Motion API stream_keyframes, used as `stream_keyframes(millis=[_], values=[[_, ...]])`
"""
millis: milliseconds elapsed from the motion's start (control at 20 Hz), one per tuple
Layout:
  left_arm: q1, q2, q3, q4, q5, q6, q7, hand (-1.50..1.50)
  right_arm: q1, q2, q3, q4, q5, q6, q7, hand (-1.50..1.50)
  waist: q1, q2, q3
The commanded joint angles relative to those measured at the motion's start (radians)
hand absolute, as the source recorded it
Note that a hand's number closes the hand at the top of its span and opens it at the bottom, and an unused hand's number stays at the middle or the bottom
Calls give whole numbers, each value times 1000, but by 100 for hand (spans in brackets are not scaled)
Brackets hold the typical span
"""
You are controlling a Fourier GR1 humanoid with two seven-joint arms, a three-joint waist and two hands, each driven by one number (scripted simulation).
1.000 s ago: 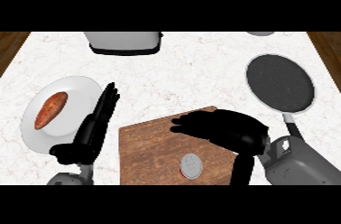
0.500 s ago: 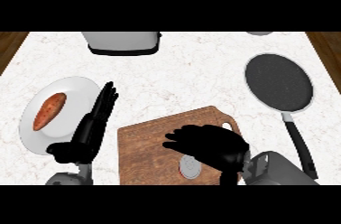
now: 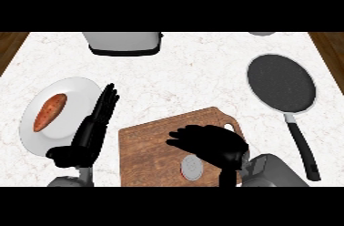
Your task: Pick the can from the cutting board and place it in the pan
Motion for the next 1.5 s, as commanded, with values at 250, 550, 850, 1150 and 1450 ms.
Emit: stream_keyframes(millis=[250, 550, 850, 1150, 1450], values=[[29, 1, 45, -30, 2, -49, 7, 0, 34, 128, -18, 118, 153, -24, -66, -150, 0, 0, 0], [37, -27, 32, -4, -25, -47, -29, 0, 27, 196, -12, 257, 241, -66, -82, -150, 0, 0, 0], [-3, -13, 54, -49, -12, -49, 43, 0, -49, 142, 56, 369, 331, -132, -258, 150, 5, 1, 0], [-63, -31, 92, 118, -30, -54, -49, 0, -62, 161, 6, 402, 388, -200, -312, 150, -1, 3, 0], [-39, -76, 47, 97, -84, -13, -62, 0, 10, 179, -60, 249, 401, -264, -311, 150, -6, 0, 0]])
